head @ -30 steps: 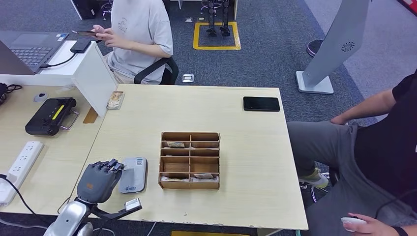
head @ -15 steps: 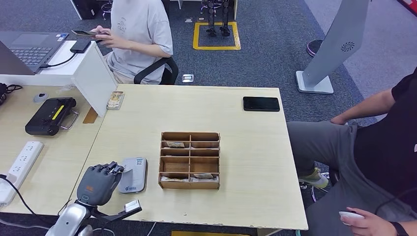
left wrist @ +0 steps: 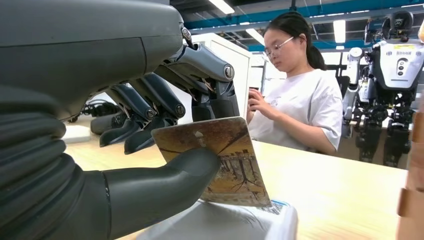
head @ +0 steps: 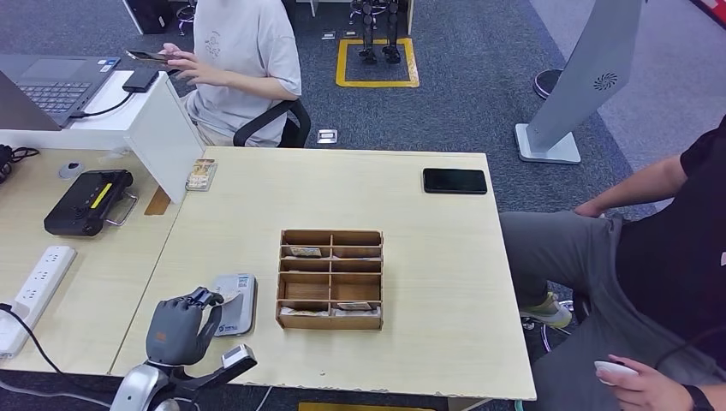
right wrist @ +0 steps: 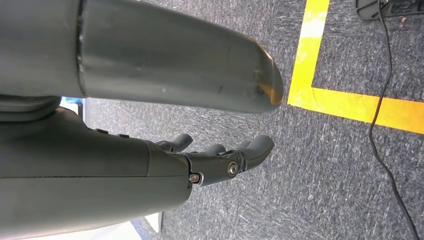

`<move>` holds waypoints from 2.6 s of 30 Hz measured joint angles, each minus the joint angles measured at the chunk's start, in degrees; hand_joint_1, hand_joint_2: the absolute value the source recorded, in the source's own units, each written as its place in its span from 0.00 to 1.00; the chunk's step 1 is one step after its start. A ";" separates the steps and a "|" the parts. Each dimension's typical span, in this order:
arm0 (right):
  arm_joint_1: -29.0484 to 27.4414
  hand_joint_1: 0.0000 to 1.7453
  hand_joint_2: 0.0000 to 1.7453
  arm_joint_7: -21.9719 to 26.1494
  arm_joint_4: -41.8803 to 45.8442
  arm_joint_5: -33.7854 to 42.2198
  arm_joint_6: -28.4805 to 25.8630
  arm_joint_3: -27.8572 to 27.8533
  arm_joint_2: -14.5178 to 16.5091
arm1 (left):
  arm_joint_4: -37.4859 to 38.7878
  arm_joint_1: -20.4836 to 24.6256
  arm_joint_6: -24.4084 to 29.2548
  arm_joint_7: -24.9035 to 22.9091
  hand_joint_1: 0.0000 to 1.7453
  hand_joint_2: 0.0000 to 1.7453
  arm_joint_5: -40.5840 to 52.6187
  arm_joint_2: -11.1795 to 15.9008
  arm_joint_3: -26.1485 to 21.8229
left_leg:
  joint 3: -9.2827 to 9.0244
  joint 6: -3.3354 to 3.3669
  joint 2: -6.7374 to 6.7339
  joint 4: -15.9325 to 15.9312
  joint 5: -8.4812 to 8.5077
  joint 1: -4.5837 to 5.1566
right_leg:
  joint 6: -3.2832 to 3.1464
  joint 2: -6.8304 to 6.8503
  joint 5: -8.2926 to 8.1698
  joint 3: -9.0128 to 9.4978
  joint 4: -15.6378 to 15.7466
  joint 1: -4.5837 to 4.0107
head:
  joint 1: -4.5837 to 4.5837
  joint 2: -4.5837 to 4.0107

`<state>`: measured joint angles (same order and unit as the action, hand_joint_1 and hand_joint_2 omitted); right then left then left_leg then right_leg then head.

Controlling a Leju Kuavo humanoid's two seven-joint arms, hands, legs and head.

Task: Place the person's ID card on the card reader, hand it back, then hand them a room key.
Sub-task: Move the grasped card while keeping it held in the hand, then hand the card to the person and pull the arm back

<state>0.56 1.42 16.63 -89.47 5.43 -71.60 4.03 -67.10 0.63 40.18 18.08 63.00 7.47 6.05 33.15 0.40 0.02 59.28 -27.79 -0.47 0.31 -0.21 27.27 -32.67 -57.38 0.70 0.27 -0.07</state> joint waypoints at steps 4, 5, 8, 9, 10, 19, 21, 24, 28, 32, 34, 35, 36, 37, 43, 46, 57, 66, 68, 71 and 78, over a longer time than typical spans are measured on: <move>-0.06 0.00 0.00 0.08 0.50 -0.05 0.41 -0.08 0.07 | 0.61 -0.06 0.19 -0.78 1.00 1.00 -1.13 0.01 1.87 | -0.01 0.00 0.00 0.00 0.00 0.00 | 0.00 0.00 0.00 0.00 0.00 0.00 | -0.01 0.00; -0.08 0.00 0.00 0.09 0.63 -0.06 0.60 -0.09 0.08 | 0.74 -0.09 0.24 -0.90 1.00 1.00 -1.36 0.02 2.28 | -0.01 0.00 0.00 0.00 0.00 0.00 | 0.00 0.00 0.00 0.00 0.00 0.00 | 0.00 0.00; -0.20 0.00 0.00 0.10 1.04 -0.14 0.93 -0.13 0.20 | 1.13 -0.17 0.30 -0.86 1.00 1.00 -2.48 0.20 3.60 | -0.01 0.00 0.00 0.00 0.00 0.00 | 0.00 0.00 0.00 0.01 0.00 0.00 | 0.01 0.00; -0.23 0.00 0.00 0.11 1.19 -0.19 1.00 -0.14 0.28 | 1.21 -0.22 0.31 -0.52 1.00 1.00 -2.97 0.31 4.04 | -0.01 0.00 0.00 0.00 0.00 -0.01 | 0.00 0.00 0.00 0.01 0.00 0.00 | 0.01 0.00; -0.26 0.00 0.00 0.14 1.32 -0.26 1.04 -0.15 0.34 | 1.25 -0.28 0.32 0.01 1.00 1.00 -3.42 0.43 4.42 | -0.01 0.00 0.00 -0.01 0.00 -0.01 | 0.00 0.00 0.00 0.02 0.00 0.00 | 0.01 0.00; -0.29 0.00 0.00 0.57 1.66 -0.43 1.54 -0.16 0.45 | 1.38 -0.95 0.39 2.20 1.00 1.00 0.24 0.98 5.26 | -0.01 0.00 0.01 -0.01 0.00 0.00 | 0.00 0.01 0.00 0.04 0.00 0.00 | 0.01 0.00; -0.29 0.00 0.00 0.63 1.66 -0.43 1.53 -0.16 0.44 | 1.61 -0.98 0.39 1.44 1.00 1.00 2.60 1.43 5.29 | -0.02 0.00 0.01 -0.01 0.00 -0.01 | 0.00 0.01 0.00 0.05 0.00 0.00 | 0.00 0.00; -0.28 0.00 0.00 0.81 1.55 -0.43 1.29 -0.15 0.43 | 2.53 -1.01 0.39 0.19 1.00 1.00 5.54 2.15 5.30 | -0.04 -0.01 0.01 -0.02 -0.01 -0.01 | 0.00 0.01 0.00 0.07 0.00 -0.01 | -0.01 0.00; -0.27 0.00 0.00 1.02 1.20 -0.43 0.75 -0.14 0.40 | 4.23 -0.82 0.43 -1.17 1.00 1.00 7.60 3.03 5.30 | -0.09 -0.03 0.01 -0.04 -0.02 -0.01 | -0.01 0.02 0.01 0.14 0.00 -0.01 | -0.01 0.00; -0.26 0.00 0.00 1.12 0.82 -0.43 0.63 -0.15 0.33 | 5.36 -0.50 0.43 -2.89 1.00 1.00 9.76 3.54 5.26 | -0.18 -0.03 0.03 -0.06 -0.02 -0.01 | -0.02 0.05 0.02 0.24 0.00 -0.01 | 0.00 0.00; -0.27 0.00 0.00 1.15 0.64 -0.43 0.57 -0.15 0.29 | 5.63 -0.42 0.43 -3.30 1.00 1.00 10.17 3.66 5.19 | -0.23 -0.03 0.03 -0.07 -0.02 -0.01 | -0.02 0.05 0.02 0.28 0.00 -0.01 | 0.00 0.00; -0.27 0.00 0.00 1.16 0.56 -0.43 0.52 -0.15 0.28 | 5.75 -0.39 0.43 -3.42 1.00 1.00 10.25 3.67 5.15 | -0.25 -0.03 0.03 -0.07 -0.02 -0.01 | -0.02 0.05 0.02 0.31 0.00 -0.01 | 0.00 0.00; -0.27 0.00 0.00 1.17 0.48 -0.43 0.44 -0.15 0.27 | 5.90 -0.35 0.43 -3.56 1.00 1.00 10.31 3.66 5.13 | -0.28 -0.03 0.03 -0.07 -0.02 -0.01 | -0.02 0.06 0.02 0.33 0.00 -0.01 | -0.01 0.00; -0.26 0.00 0.00 1.20 0.39 -0.43 0.31 -0.15 0.26 | 6.04 -0.31 0.43 -3.69 1.00 1.00 10.32 3.66 5.12 | -0.31 -0.03 0.03 -0.07 -0.02 -0.01 | -0.02 0.06 0.02 0.36 0.00 -0.01 | -0.01 0.00; -0.26 0.00 0.00 1.33 0.16 -0.43 -0.16 -0.16 0.23 | 6.73 -0.03 0.43 -4.13 1.00 1.00 9.29 3.63 5.10 | -0.41 -0.06 0.03 -0.10 0.00 -0.01 | -0.03 0.06 0.02 0.43 0.00 0.00 | 0.01 0.00; -0.26 0.00 0.00 1.33 0.05 -0.43 -0.17 -0.15 0.17 | 6.85 0.02 0.43 -4.14 1.00 1.00 9.17 3.63 5.10 | -0.44 -0.06 0.03 -0.11 0.00 -0.01 | -0.03 0.06 0.01 0.45 0.00 0.00 | -0.01 0.00; -0.26 0.00 0.00 1.33 -0.22 -0.43 -0.18 -0.16 0.02 | 7.17 0.19 0.43 -4.14 1.00 1.00 9.17 3.61 5.09 | -0.49 -0.09 0.04 -0.16 0.03 -0.01 | -0.03 0.07 0.01 0.49 0.00 0.00 | -0.01 0.00; -0.26 0.00 0.00 1.33 -0.33 -0.43 -0.25 -0.16 0.02 | 7.68 0.37 0.44 -1.87 1.00 1.00 4.62 3.56 5.08 | -0.55 -0.10 0.04 -0.17 0.03 -0.01 | -0.04 0.06 0.01 0.52 0.00 0.00 | -0.01 0.00; -0.26 0.00 0.00 1.38 -0.33 -0.43 -0.25 -0.16 0.02 | 7.80 0.51 0.43 1.27 1.00 1.00 -1.97 3.39 5.12 | -0.55 -0.11 0.04 -0.17 0.04 -0.01 | -0.04 0.06 0.01 0.50 0.00 0.00 | -0.01 0.00; -0.27 0.00 0.00 1.63 -0.32 -0.43 -0.25 -0.16 0.02 | 6.67 0.75 -0.89 5.62 1.00 1.00 -14.51 3.11 5.60 | -0.54 -0.12 0.04 -0.16 0.07 -0.01 | -0.04 0.06 0.00 0.40 0.00 -0.01 | -0.01 0.00; 0.56 0.00 0.00 2.55 -1.03 -0.43 -1.22 1.69 -0.18 | -2.08 14.54 -5.63 4.98 1.00 1.00 -24.74 3.87 6.83 | 0.35 -0.18 0.53 -0.01 0.63 -0.14 | -0.15 0.51 -0.46 -0.24 -0.02 -0.14 | 0.07 0.00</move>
<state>1.12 3.97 15.60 -89.90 4.21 -69.91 3.85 -69.17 15.16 34.55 23.06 38.27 11.33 12.88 33.50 0.22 0.55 59.27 -27.16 -0.61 0.16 0.30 26.81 -32.91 -57.40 0.56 0.34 -0.07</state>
